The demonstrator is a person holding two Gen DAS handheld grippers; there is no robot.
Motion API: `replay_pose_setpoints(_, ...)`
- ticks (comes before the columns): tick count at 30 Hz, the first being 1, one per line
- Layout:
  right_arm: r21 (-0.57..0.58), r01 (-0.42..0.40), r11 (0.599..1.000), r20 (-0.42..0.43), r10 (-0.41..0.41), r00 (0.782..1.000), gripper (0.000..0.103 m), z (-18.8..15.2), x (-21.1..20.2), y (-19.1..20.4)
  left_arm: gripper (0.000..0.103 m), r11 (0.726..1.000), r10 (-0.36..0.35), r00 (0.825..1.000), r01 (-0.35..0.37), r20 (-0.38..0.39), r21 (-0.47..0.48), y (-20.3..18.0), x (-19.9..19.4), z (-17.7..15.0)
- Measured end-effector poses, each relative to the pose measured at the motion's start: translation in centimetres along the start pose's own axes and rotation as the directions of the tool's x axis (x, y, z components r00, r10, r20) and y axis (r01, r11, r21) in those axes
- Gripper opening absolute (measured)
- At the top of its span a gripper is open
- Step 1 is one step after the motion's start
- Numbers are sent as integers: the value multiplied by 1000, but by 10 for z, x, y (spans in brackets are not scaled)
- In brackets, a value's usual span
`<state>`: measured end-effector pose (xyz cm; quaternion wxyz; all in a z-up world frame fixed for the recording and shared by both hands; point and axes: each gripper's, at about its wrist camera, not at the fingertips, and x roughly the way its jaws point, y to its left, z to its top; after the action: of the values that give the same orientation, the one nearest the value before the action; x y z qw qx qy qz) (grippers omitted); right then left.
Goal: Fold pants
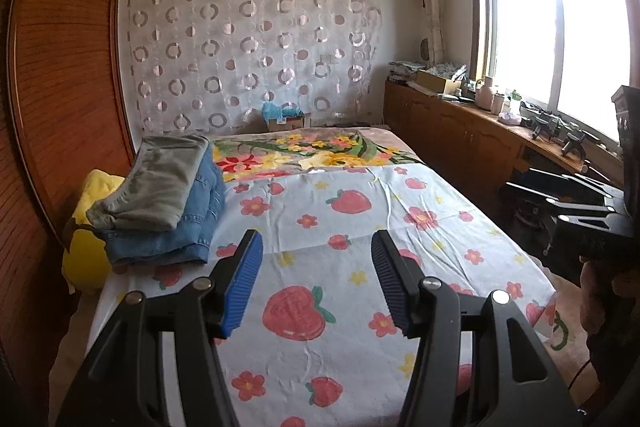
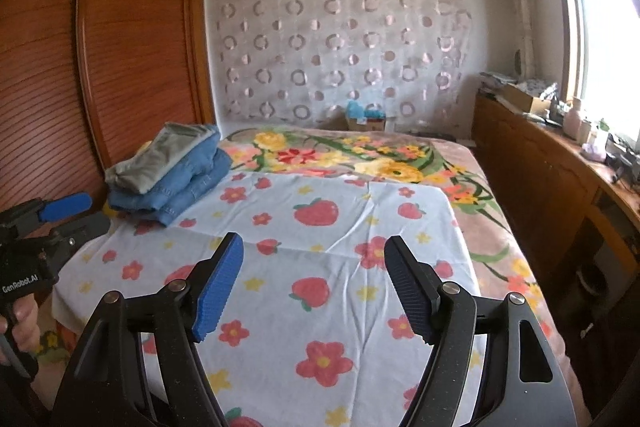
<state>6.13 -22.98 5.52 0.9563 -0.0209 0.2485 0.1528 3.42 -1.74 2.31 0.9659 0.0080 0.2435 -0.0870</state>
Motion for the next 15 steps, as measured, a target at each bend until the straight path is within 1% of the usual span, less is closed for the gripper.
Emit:
replay_pose_setpoints(10,24,11,1000,46,-13,999,75,12,-20,-4,57,999,45,999,-45,19,-16,5,-12,21)
replay_pose_setpoints(15,33,29,999,86,-32,996,79,19,-35,-4,57,997,66,997,-65,36,-33,12,-22,26)
